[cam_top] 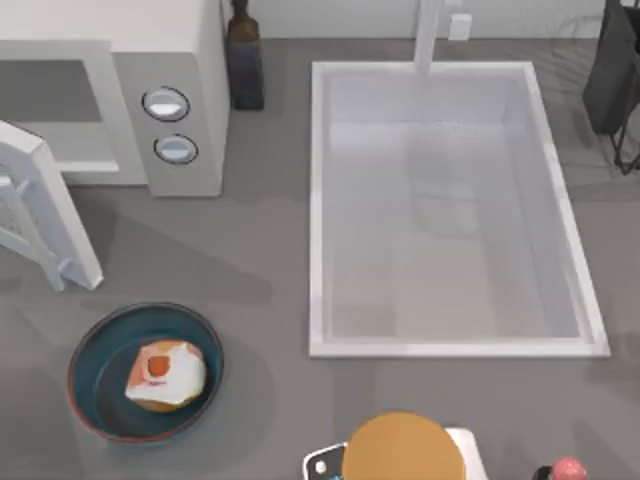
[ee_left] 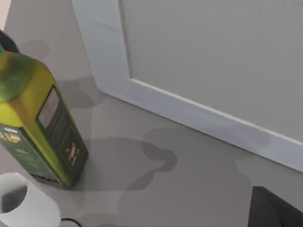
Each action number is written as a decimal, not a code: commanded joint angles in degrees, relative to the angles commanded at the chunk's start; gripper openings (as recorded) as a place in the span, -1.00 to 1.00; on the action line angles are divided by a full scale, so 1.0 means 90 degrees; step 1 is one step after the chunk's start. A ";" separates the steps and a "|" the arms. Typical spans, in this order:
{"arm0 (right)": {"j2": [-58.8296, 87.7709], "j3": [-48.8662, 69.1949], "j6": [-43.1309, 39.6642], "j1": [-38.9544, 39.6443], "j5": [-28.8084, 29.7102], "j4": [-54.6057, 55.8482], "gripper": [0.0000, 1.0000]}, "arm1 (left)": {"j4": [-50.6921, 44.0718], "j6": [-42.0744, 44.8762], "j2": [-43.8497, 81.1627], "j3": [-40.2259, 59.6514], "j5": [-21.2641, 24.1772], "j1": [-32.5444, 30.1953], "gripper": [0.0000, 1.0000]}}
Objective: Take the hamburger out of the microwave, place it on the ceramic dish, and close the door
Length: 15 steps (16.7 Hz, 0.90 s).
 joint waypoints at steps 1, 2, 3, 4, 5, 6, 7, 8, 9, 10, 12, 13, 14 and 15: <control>0.0000 0.0000 0.0000 0.0000 0.0000 0.0000 1.00 | -0.0007 -0.0116 -0.0103 -0.0226 -0.0084 -0.0126 -1.00; 0.0000 0.0000 0.0000 0.0000 0.0000 0.0000 1.00 | -0.0038 -0.0171 -0.0192 -0.0471 -0.0169 -0.0200 -1.00; 0.0000 0.0000 0.0000 0.0000 0.0000 0.0000 1.00 | -0.0091 -0.0168 -0.0277 -0.0716 -0.0254 -0.0221 -1.00; 0.0000 0.0000 0.0000 0.0000 0.0000 0.0000 1.00 | -0.0162 -0.0122 -0.0362 -0.0926 -0.0334 -0.0193 -1.00; 0.0000 0.0000 0.0000 0.0000 0.0000 0.0000 1.00 | -0.0236 -0.0071 -0.0449 -0.1080 -0.0412 -0.0142 -1.00; 0.0000 0.0000 0.0000 0.0000 0.0000 0.0000 1.00 | -0.0294 -0.0038 -0.0519 -0.1170 -0.0471 -0.0095 -1.00; 0.0000 0.0000 0.0000 0.0000 0.0000 0.0000 1.00 | -0.0310 -0.0033 -0.0540 -0.1192 -0.0488 -0.0083 -1.00; 0.0000 0.0000 0.0000 0.0000 0.0000 0.0000 1.00 | -0.0310 -0.0033 -0.0540 -0.1192 -0.0488 -0.0083 -1.00; 0.0000 0.0000 0.0000 0.0000 0.0000 0.0000 1.00 | -0.0310 -0.0033 -0.0540 -0.1192 -0.0488 -0.0083 -1.00; 0.0000 0.0000 0.0000 0.0000 0.0000 0.0000 1.00 | -0.0303 -0.0039 -0.0516 -0.1165 -0.0467 -0.0098 -1.00; 0.0000 0.0000 0.0000 0.0000 0.0000 0.0000 1.00 | -0.0259 -0.0030 -0.0524 -0.1107 -0.0449 -0.0186 -1.00; 0.0000 0.0000 0.0000 0.0000 0.0000 0.0000 1.00 | -0.0197 -0.0028 -0.0550 -0.1027 -0.0436 -0.0332 -1.00; 0.0000 0.0000 0.0000 0.0000 0.0000 0.0000 1.00 | -0.0125 -0.0043 -0.0595 -0.0927 -0.0436 -0.0543 -1.00; 0.0000 0.0000 0.0000 0.0000 0.0000 0.0000 1.00 | -0.0051 -0.0084 -0.0655 -0.0828 -0.0461 -0.0823 -1.00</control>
